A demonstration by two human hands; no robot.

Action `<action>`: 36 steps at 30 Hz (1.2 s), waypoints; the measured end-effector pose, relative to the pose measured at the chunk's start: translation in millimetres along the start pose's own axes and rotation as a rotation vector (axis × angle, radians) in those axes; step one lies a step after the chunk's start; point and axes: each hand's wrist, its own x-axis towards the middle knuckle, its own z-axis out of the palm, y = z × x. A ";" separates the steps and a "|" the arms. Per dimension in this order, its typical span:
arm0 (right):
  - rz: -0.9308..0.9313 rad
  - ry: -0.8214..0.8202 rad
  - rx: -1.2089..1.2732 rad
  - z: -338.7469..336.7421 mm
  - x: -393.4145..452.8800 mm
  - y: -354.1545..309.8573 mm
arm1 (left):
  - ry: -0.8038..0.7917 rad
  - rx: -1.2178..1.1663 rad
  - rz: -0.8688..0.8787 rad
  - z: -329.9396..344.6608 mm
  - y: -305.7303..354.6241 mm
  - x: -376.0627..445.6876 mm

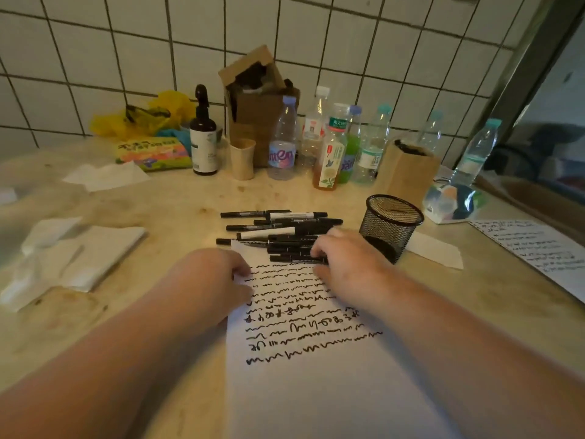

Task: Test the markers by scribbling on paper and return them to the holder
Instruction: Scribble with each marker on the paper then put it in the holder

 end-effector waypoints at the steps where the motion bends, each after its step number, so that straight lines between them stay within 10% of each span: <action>1: 0.004 -0.011 -0.036 1.6 6.8 -2.4 | -0.008 -0.002 0.009 0.2 -1.7 -1.0; 9: -0.011 -0.119 -0.014 -11.6 11.1 -6.0 | -0.046 0.062 -0.028 -5.1 2.3 3.4; 17: 0.140 -0.177 1.320 -52.2 -29.9 -20.1 | -0.115 0.055 -0.107 -13.1 10.1 12.5; 28: -0.022 -0.411 1.365 -0.8 -33.4 -6.6 | 0.120 0.030 0.035 -4.7 -2.5 14.1; 36: -0.122 -0.283 1.460 4.0 -32.7 -9.0 | -0.125 -0.213 0.439 -7.2 11.9 -22.0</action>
